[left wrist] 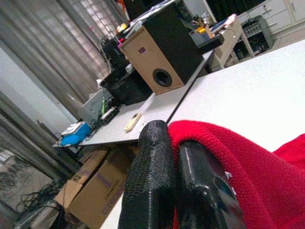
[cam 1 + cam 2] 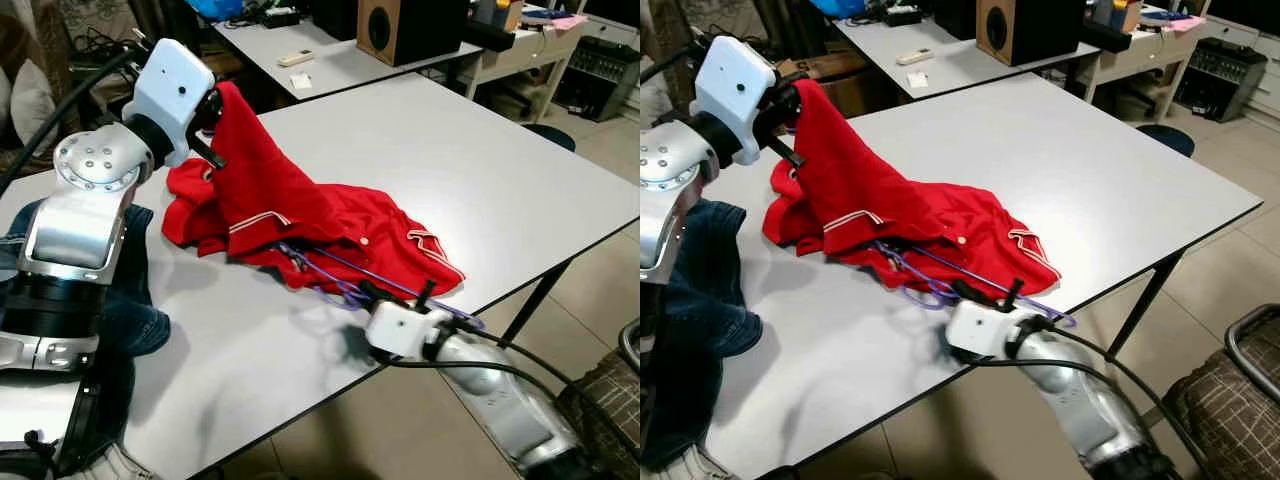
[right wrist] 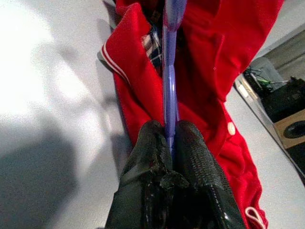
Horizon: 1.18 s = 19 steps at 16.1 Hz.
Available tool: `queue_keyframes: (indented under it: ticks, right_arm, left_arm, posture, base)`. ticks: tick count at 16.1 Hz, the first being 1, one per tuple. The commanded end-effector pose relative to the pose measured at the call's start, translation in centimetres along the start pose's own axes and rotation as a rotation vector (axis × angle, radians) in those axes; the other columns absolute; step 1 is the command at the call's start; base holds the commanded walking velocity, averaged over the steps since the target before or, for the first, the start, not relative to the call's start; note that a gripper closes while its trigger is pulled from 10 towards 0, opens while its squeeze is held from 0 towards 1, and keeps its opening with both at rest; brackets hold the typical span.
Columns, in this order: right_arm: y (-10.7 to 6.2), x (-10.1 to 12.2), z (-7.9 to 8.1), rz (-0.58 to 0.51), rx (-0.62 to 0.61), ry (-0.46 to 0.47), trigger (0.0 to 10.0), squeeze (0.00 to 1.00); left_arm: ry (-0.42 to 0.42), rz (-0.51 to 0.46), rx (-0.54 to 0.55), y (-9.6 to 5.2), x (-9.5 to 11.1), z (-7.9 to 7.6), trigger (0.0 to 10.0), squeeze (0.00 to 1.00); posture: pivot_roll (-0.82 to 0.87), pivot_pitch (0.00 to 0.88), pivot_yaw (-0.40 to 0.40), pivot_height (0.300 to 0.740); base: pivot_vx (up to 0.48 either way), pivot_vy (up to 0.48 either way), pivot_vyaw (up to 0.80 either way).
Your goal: Hang hanger
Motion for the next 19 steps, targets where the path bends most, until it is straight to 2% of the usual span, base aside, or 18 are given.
queue_keyframes:
  ticks: [1, 2, 4, 7, 9, 11, 14, 15, 19]
  right_arm:
    - [0.4, 0.6, -0.2, -0.036, -0.041, -0.022, 10.0, 0.0]
    - [0.2, 2.0, -0.9, -0.099, -0.107, -0.041, 10.0, 0.0]
    - [-0.9, 2.6, -0.9, -0.14, -0.151, -0.06, 10.0, 0.0]
    - [-2.6, 2.3, -0.4, -0.167, -0.187, -0.055, 10.0, 0.0]
    - [-3.5, 1.5, 0.0, -0.165, -0.231, -0.017, 10.0, 0.0]
    - [-3.1, 0.6, -0.1, -0.147, -0.266, 0.043, 10.0, 0.0]
    - [-1.1, 0.8, 0.5, -0.163, -0.197, 0.042, 10.0, 0.0]
    - [-0.9, 0.9, 0.6, -0.163, -0.184, 0.042, 10.0, 0.0]
    - [1.1, -0.8, 2.3, -0.075, -0.042, 0.065, 10.0, 0.0]
  left_arm:
    - [0.001, -0.003, 0.019, -0.3, 0.2, 0.4, 0.0, 0.0]
    - [0.006, 0.008, 0.023, -0.4, 0.1, 0.3, 0.0, 0.0]
    - [0.012, 0.023, 0.034, -0.5, -0.3, 0.5, 0.0, 0.0]
    - [-0.016, 0.048, 0.039, -0.5, -1.0, 0.4, 0.0, 0.0]
    - [-0.057, 0.069, 0.013, -0.5, -1.9, -0.6, 0.0, 0.0]
    - [-0.075, 0.068, 0.002, -0.4, -1.9, -1.1, 0.0, 0.0]
    - [-0.077, 0.066, -0.009, -0.3, -1.8, -1.5, 0.0, 0.0]
    - [-0.077, 0.066, -0.009, -0.3, -1.7, -1.5, 0.0, 0.0]
    - [-0.076, 0.064, -0.011, -0.5, -1.5, -1.4, 0.0, 0.0]
  posture:
    - [0.03, 0.011, 0.078, 0.74]
    - [0.04, 0.015, 0.071, 0.74]
    - [0.04, 0.019, 0.068, 0.74]
    - [0.03, 0.024, 0.078, 0.74]
    - [0.02, 0.032, 0.093, 0.74]
    - [0.02, 0.035, 0.101, 0.74]
    - [0.03, 0.037, 0.096, 0.74]
    - [0.03, 0.036, 0.095, 0.74]
    - [0.05, 0.035, 0.092, 0.74]
  base:
    - [0.0, 0.0, 0.0]
    - [0.0, 0.0, 0.0]
    - [0.0, 0.0, 0.0]
    - [0.0, 0.0, 0.0]
    - [0.0, 0.0, 0.0]
    - [0.0, 0.0, 0.0]
    - [0.0, 0.0, 0.0]
    - [0.0, 0.0, 0.0]
    - [0.0, 0.0, 0.0]
Point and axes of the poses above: a point about 5 cm out from each wrist's last joint towards the gripper, its own y axis pointing out of the wrist towards the gripper, its own x axis along the axis of the wrist's last joint, z = x × y, the point moved 6 cm from there along y, pointing out of the wrist towards the gripper, and after that the axes turned 13 degrees about y, right-handed, at the moved point
